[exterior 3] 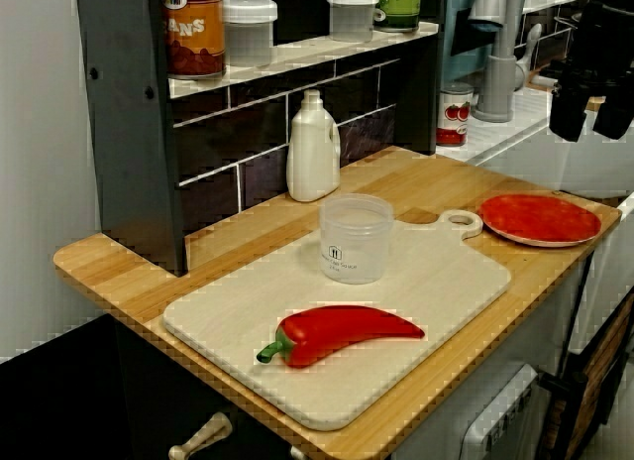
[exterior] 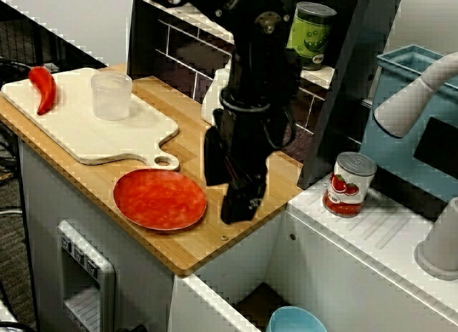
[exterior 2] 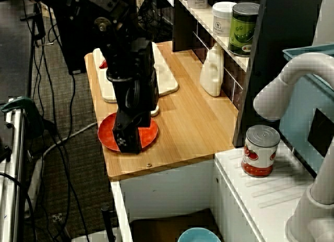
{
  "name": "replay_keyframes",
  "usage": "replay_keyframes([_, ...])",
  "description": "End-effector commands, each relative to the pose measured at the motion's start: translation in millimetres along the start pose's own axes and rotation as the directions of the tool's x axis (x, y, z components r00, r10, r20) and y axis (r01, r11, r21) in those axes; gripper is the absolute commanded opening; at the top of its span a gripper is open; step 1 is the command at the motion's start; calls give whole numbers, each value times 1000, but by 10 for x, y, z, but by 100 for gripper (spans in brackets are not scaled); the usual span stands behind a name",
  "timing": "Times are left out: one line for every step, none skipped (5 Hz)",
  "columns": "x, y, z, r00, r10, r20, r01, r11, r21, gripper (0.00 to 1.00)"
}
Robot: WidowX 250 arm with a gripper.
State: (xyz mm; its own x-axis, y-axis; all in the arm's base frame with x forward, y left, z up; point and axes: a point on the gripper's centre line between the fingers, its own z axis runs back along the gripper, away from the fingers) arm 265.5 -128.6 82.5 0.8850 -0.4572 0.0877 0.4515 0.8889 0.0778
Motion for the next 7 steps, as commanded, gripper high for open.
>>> replay_keyframes([-131, 429, 265, 998, 49, 30, -50, 998, 39, 100])
replay_keyframes([-219, 600, 287, 997, 78, 25, -79, 996, 37, 100])
replay_keyframes([-296, 749, 318, 995, 96, 20, -97, 994, 52, 100])
replay_keyframes([-375, 916, 333, 990, 138, 24, -139, 989, 55, 100])
replay_keyframes([-429, 1003, 341, 988, 155, 24, -156, 986, 51, 100])
replay_keyframes([-467, 1090, 356, 985, 171, 30, -173, 983, 62, 100])
replay_keyframes([-478, 1195, 385, 982, 186, 36, -189, 980, 70, 100])
